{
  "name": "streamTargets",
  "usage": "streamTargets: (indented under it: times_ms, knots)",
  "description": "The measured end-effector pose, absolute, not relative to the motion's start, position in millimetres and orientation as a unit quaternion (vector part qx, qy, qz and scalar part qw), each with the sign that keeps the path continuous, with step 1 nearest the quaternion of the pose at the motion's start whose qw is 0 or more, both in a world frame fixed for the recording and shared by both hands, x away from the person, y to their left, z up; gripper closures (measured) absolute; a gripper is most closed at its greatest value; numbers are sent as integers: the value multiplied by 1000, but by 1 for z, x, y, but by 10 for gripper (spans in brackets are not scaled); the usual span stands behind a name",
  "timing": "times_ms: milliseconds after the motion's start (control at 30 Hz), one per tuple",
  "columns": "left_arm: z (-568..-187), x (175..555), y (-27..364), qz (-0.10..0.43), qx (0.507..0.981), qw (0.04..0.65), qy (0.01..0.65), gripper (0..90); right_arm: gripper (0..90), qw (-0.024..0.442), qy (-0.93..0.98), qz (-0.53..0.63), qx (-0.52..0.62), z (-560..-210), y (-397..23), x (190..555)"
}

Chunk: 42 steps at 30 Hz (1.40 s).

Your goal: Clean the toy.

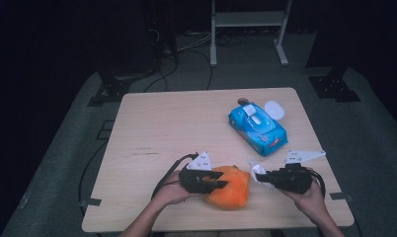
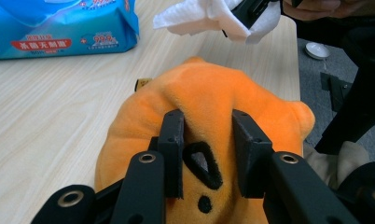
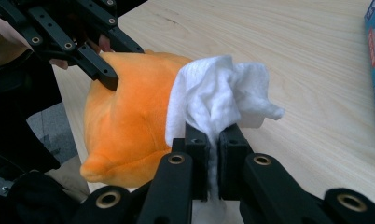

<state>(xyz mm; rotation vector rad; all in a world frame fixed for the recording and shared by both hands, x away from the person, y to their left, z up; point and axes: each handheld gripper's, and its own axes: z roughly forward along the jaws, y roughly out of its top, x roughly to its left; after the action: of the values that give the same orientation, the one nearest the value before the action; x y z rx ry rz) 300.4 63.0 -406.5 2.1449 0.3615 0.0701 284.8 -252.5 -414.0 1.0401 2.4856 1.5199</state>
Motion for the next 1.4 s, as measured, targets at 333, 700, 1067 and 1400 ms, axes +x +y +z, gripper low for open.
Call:
streamTargets:
  times_ms: [333, 700, 1067, 1400]
  knots:
    - [-396, 312, 73, 35, 861, 478, 169, 705, 842, 27, 799, 490, 347, -415, -264, 285]
    - [-382, 357, 105, 100, 852, 462, 226, 709, 843, 28, 797, 480, 366, -424, -275, 293]
    - [-406, 380, 138, 141, 831, 455, 287, 696, 843, 47, 801, 451, 390, -435, -291, 304]
    - [-402, 372, 135, 133, 841, 453, 265, 585, 723, 59, 812, 425, 396, -449, -293, 307]
